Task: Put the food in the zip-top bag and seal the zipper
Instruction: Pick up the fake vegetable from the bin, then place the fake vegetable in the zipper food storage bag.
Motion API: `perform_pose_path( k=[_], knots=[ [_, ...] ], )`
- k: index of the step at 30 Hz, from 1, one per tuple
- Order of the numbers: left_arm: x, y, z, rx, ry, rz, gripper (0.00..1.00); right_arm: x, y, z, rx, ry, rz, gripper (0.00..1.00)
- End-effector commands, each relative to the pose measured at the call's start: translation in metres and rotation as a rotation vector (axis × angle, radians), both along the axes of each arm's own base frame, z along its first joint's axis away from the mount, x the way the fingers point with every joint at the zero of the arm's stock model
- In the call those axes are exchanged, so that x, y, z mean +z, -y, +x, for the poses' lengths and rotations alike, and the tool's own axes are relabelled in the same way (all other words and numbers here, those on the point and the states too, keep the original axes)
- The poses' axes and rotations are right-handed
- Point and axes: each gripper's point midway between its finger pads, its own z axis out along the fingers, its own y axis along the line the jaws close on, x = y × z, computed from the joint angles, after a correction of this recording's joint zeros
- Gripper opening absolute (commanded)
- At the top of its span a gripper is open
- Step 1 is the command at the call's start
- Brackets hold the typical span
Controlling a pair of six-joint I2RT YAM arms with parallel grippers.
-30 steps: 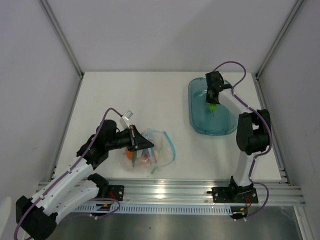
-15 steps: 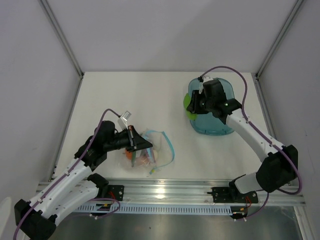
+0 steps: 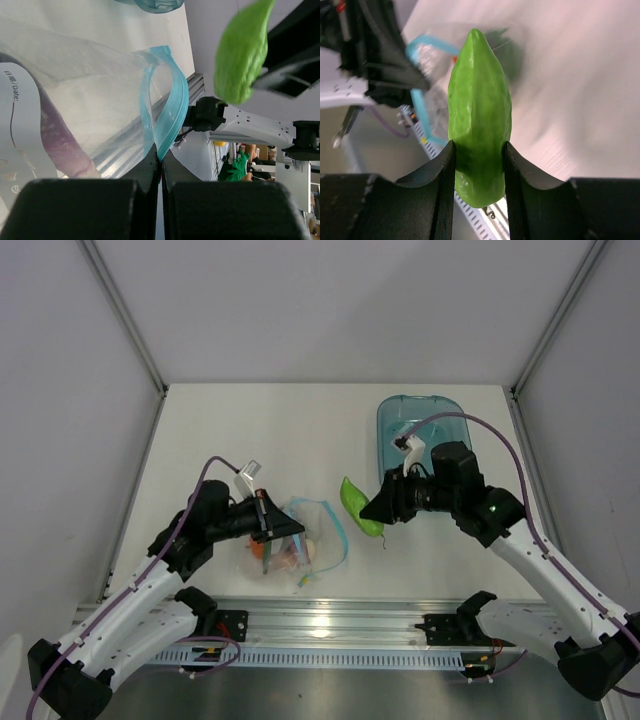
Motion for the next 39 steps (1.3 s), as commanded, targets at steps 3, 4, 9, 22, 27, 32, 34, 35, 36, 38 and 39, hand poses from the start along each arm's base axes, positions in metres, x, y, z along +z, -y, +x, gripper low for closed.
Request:
perform_pose_path(
  k=[3,4,9,22,27,32,34,35,36,38,39],
  knots=[
    [0.020,0.001,0.007,0.017,0.058,-0.031,0.01,-0.004,-0.027,-0.063,0.252,-0.095,0.056,0.00],
    [0.019,0.000,0.007,0.017,0.054,-0.028,0.01,-0.007,-0.031,-0.066,0.265,-0.099,0.045,0.00],
    [0.026,-0.002,0.005,0.029,0.070,-0.035,0.01,-0.012,-0.049,-0.077,0.318,-0.114,0.039,0.00],
    [0.032,-0.001,0.000,0.001,0.077,-0.049,0.01,-0.046,-0.087,-0.044,0.325,-0.207,-0.058,0.00],
    [0.030,-0.001,-0.001,0.001,0.076,-0.052,0.01,-0.038,-0.108,-0.038,0.352,-0.212,-0.022,0.00],
    [0.034,-0.001,-0.003,0.002,0.081,-0.064,0.01,-0.057,-0.127,-0.044,0.399,-0.265,-0.067,0.00],
    [0.035,-0.002,-0.003,0.005,0.081,-0.068,0.01,-0.063,-0.129,-0.046,0.410,-0.275,-0.079,0.00],
    [0.036,-0.002,-0.004,0.004,0.082,-0.072,0.01,-0.070,-0.131,-0.047,0.416,-0.289,-0.086,0.00],
    [0.037,-0.003,-0.005,0.006,0.087,-0.074,0.01,-0.073,-0.132,-0.048,0.420,-0.293,-0.090,0.00],
    [0.036,-0.004,-0.004,0.015,0.087,-0.072,0.01,-0.078,-0.134,-0.048,0.428,-0.303,-0.095,0.04],
    [0.035,-0.004,-0.004,0.015,0.084,-0.072,0.01,-0.079,-0.136,-0.048,0.430,-0.303,-0.091,0.05]
  ],
)
